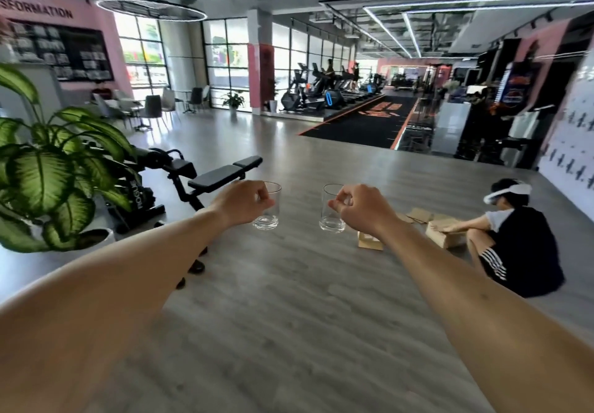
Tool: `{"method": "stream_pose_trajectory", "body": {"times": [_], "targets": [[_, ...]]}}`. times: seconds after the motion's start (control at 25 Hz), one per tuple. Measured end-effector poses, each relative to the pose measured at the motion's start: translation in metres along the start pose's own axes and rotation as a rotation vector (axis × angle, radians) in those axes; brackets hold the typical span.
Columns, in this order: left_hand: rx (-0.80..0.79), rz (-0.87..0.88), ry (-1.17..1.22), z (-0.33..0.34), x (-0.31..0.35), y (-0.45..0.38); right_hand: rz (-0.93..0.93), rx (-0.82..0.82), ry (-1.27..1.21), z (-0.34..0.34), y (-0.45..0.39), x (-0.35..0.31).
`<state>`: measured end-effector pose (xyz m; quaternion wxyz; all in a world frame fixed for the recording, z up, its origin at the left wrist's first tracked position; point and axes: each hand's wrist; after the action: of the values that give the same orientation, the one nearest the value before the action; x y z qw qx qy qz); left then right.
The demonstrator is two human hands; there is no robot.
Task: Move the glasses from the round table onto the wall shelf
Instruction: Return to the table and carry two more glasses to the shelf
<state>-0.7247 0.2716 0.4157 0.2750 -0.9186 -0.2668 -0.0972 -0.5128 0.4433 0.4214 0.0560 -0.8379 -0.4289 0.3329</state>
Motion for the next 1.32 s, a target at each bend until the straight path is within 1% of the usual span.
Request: {"method": "stream_pose_trajectory", "body": {"times": [0.32, 0.44, 0.6, 0.68, 0.84, 1.04, 1.16, 1.32], "targets": [[0.014, -0.109, -0.039, 0.027, -0.082, -0.070, -0.073, -0.074, -0.017, 0.071, -0.106, 0.002], [0.017, -0.151, -0.040, 0.032, -0.120, -0.107, -0.123, -0.095, -0.017, 0.103, -0.158, -0.010], [0.078, -0.183, -0.063, 0.036, -0.180, -0.170, -0.182, -0.118, -0.018, 0.150, -0.241, -0.035], [0.075, -0.195, -0.086, 0.038, -0.207, -0.198, -0.204, -0.135, -0.008, 0.171, -0.281, -0.047], [0.134, -0.237, -0.124, 0.035, -0.272, -0.253, -0.260, -0.107, -0.054, 0.225, -0.364, -0.079], [0.180, -0.311, -0.179, 0.015, -0.352, -0.295, -0.361, -0.159, -0.118, 0.300, -0.454, -0.129], [0.217, -0.417, -0.224, 0.002, -0.409, -0.316, -0.455, -0.190, -0.167, 0.357, -0.511, -0.165], [0.243, -0.561, -0.256, -0.019, -0.476, -0.339, -0.618, -0.275, -0.241, 0.428, -0.581, -0.220]]}}
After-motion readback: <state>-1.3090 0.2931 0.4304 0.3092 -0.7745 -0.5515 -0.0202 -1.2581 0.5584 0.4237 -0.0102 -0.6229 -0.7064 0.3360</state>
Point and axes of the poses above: each hand's wrist, its own y-axis away from the middle knuckle, its own z-axis out of the palm, x = y × z, and after that the axes turned 5 degrees about x, right-handed
